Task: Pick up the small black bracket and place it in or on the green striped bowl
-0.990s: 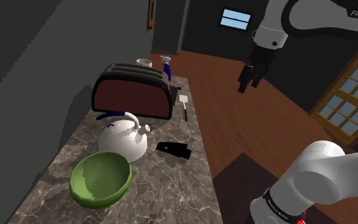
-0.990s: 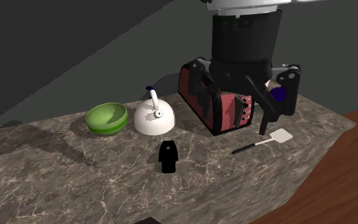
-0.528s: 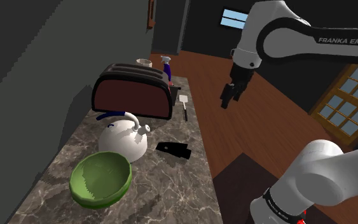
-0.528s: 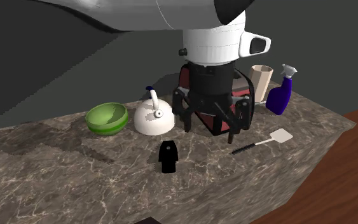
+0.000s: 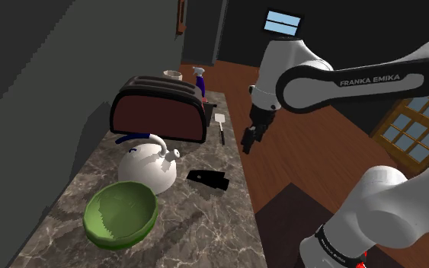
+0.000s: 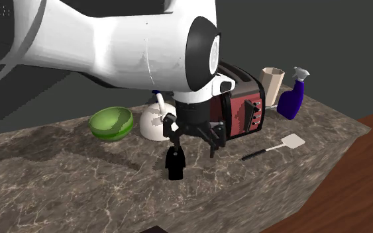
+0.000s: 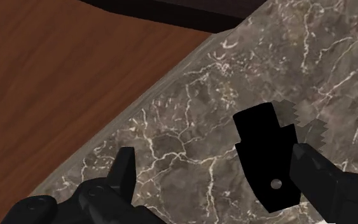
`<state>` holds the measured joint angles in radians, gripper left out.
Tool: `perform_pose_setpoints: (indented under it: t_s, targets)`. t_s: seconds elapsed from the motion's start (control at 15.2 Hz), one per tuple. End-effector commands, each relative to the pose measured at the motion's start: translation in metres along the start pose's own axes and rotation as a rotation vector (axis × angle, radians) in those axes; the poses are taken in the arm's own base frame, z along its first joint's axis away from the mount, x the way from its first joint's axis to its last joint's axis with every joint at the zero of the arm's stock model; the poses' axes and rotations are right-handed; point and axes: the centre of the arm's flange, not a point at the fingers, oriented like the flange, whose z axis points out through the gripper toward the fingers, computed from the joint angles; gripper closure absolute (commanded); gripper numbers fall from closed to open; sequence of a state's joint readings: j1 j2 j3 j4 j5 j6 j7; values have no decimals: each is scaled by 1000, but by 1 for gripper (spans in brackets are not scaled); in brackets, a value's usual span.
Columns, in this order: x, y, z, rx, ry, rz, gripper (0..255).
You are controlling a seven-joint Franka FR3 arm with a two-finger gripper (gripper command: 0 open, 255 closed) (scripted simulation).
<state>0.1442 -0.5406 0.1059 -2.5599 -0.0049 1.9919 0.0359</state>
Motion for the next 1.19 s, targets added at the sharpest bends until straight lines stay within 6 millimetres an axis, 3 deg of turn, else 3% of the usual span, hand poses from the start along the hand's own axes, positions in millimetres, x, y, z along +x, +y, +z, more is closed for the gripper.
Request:
perform_pose_setpoints:
  t_s: [0.0,0.53,1.12]
  targets:
    - [9,-14,21,5,0,-35,0]
    - [33,-78,101,22,-7,-174,0]
    - [33,-79,142,23,-7,-175,0]
